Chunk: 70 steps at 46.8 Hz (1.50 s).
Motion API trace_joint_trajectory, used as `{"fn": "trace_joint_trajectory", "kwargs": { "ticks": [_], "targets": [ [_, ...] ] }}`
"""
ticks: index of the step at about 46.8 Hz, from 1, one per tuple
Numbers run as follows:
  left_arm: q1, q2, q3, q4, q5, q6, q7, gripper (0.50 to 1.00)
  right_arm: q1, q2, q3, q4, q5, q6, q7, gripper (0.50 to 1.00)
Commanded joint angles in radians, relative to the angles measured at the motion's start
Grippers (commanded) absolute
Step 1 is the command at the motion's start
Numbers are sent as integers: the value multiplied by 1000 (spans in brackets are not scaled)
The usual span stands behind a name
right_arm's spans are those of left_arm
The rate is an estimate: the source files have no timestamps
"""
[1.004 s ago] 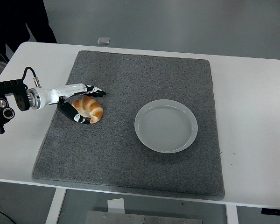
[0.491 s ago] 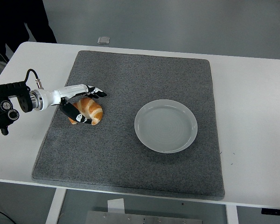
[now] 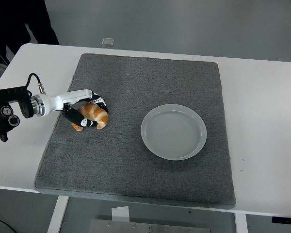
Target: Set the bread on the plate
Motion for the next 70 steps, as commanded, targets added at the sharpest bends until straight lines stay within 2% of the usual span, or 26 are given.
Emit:
{"fn": "trace_joint_trajectory", "kwargs": {
  "ticks": [1, 11, 23, 32, 38, 47, 49, 53, 70],
  "targets": [
    [-6, 4, -11, 0, -3, 1, -17, 500, 0, 0, 0, 0, 0, 0, 0, 952],
    [-49, 20, -13, -1, 0, 2, -73, 500, 0, 0, 0, 0, 0, 0, 0, 952],
    [-104, 39, -11, -1, 41, 7, -107, 500, 0, 0, 0, 0, 0, 0, 0, 952],
    [-129, 53, -14, -3, 81, 33, -116, 500, 0, 0, 0, 0, 0, 0, 0, 952],
    [-221, 81, -14, -4, 81, 35, -123, 500, 0, 0, 0, 0, 0, 0, 0, 952],
    [-391, 69, -2, -3, 69, 30, -120, 500, 0, 0, 0, 0, 0, 0, 0, 952],
    [-416, 58, 0, -3, 70, 27, -118, 500, 0, 0, 0, 0, 0, 0, 0, 952],
    [-449, -8, 13, -1, 72, 24, -115, 500, 0, 0, 0, 0, 0, 0, 0, 952],
    [-522, -224, 70, 43, 87, 25, -90, 500, 0, 0, 0, 0, 0, 0, 0, 952]
  ]
}}
